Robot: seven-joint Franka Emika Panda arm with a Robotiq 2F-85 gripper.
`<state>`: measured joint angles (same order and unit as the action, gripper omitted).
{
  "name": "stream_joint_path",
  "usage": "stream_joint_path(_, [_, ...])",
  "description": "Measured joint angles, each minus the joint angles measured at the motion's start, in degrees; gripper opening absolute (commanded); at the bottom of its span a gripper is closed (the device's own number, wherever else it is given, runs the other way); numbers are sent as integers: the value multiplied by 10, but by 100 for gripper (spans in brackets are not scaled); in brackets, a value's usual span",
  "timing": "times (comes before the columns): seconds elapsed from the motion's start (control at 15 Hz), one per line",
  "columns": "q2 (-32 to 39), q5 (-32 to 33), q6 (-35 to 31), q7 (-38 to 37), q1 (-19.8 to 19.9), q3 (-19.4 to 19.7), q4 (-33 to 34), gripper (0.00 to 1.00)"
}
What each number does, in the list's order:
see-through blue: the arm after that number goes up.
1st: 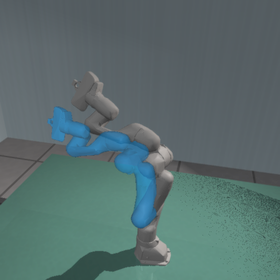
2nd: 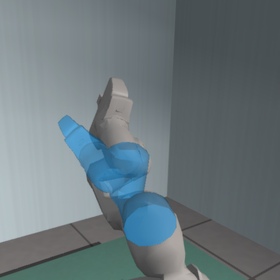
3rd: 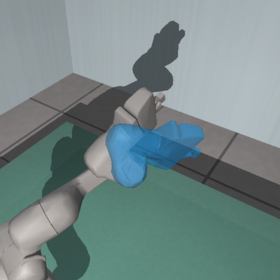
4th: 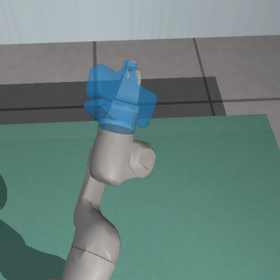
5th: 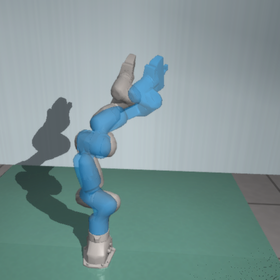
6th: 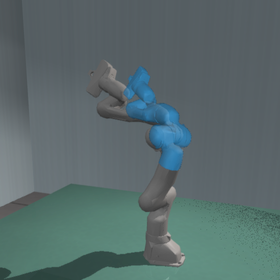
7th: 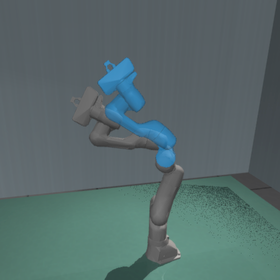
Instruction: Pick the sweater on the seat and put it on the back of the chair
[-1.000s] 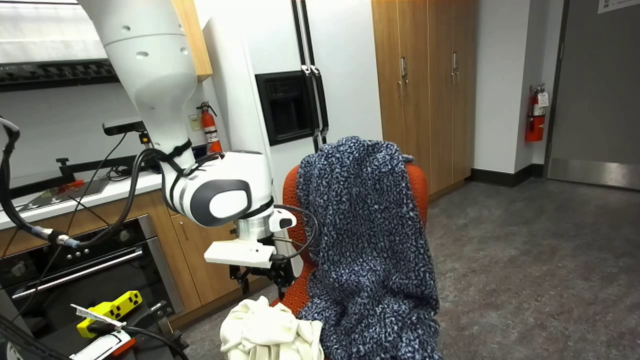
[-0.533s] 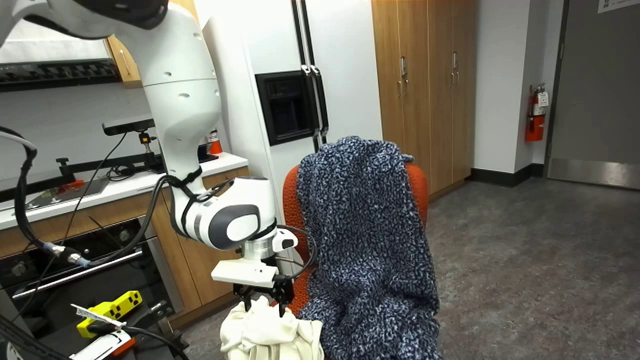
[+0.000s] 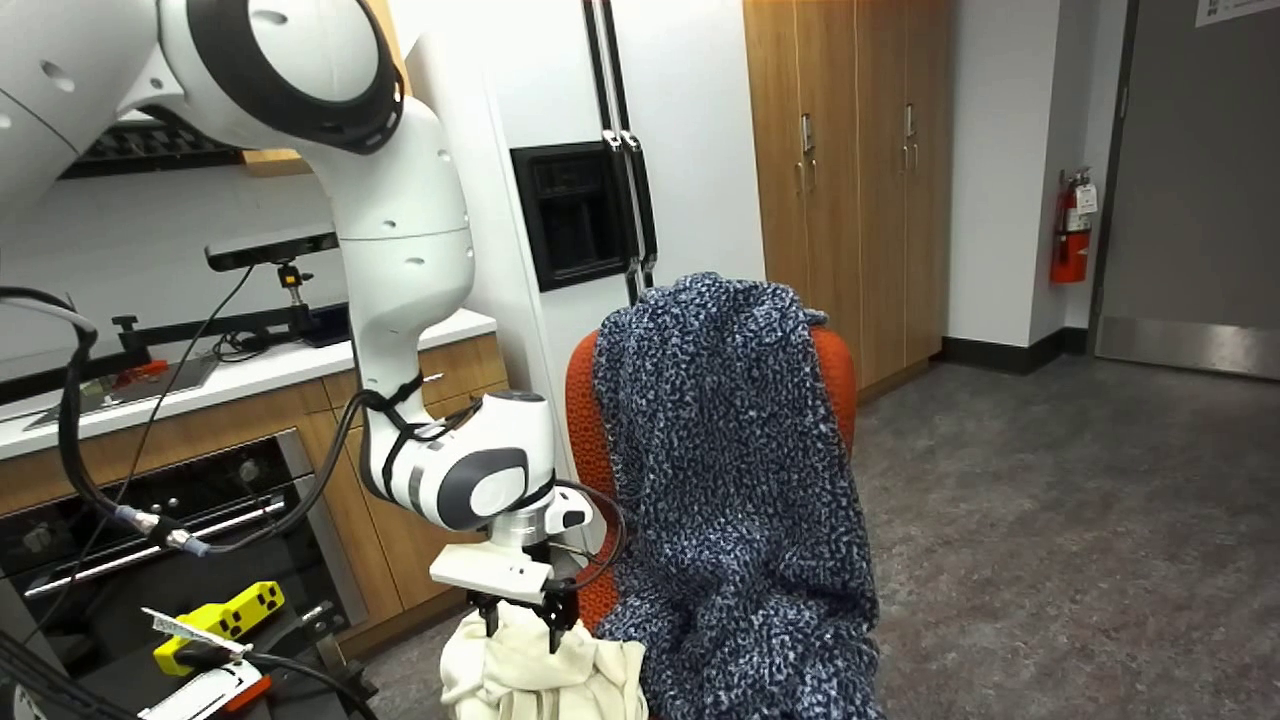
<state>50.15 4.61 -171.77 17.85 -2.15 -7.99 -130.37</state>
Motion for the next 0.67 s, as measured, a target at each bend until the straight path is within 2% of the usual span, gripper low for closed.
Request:
stream_joint_path(0.33, [52,0,0,-9,0,-4,36,98])
stream_joint_path(0.4, [61,0,0,-10,0,-3,41,74])
stream_joint_path(0.53, [78,0,0,-11,0,-1,51,71])
stream_joint_path(0.67, [91,0,0,-11,0,2,59,56])
